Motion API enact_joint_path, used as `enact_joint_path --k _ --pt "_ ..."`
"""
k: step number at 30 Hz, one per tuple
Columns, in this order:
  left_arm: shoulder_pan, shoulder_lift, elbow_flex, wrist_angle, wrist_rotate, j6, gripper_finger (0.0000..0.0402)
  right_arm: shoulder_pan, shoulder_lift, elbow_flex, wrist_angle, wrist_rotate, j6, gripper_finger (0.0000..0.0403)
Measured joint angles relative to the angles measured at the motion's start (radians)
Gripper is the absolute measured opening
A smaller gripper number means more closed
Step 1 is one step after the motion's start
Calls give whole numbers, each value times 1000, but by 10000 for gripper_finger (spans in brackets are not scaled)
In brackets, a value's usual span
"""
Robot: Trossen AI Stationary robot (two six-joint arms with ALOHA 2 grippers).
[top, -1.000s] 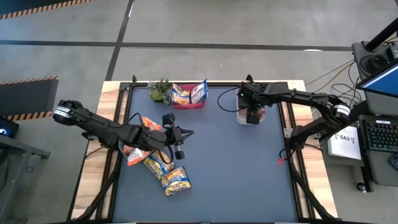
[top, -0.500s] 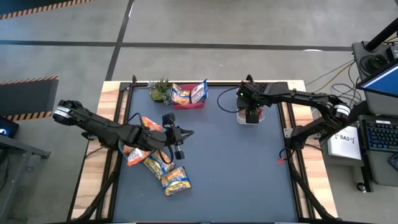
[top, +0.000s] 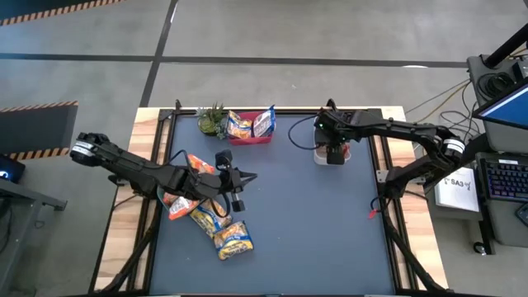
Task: Sort Maruchan noodles
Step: Put the red noodle pack into the white bin, then put the blue noodle pack into the red bin
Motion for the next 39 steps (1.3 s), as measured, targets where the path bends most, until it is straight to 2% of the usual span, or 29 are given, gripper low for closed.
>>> enact_joint_path --k 4,8,18,24,27,30,32,36,39 --pt "-3 0 0 0 0 0 0 1 1 0 11 -7 19 155" --pt "-3 0 0 -4 0 0 0 1 1 0 17 -5 53 160" --pt "-3 0 0 -7 0 -1 0 1 1 1 19 12 102 272" --pt "-3 0 0 -7 0 -3 0 1 -12 87 -55 7 127 306" --pt "-6 0 0 -23 0 -26 0 8 -31 150 -86 -47 196 306" --pt "-13 0 0 -57 6 -68 0 27 -74 173 -58 -175 280 294" --pt "-20 0 0 -82 45 -105 0 56 -106 164 3 -244 333 281" --pt "-42 0 9 -146 172 -194 0 141 -166 110 151 -272 409 251" --pt "-63 0 35 -234 229 -284 0 209 -194 50 286 -272 467 231"
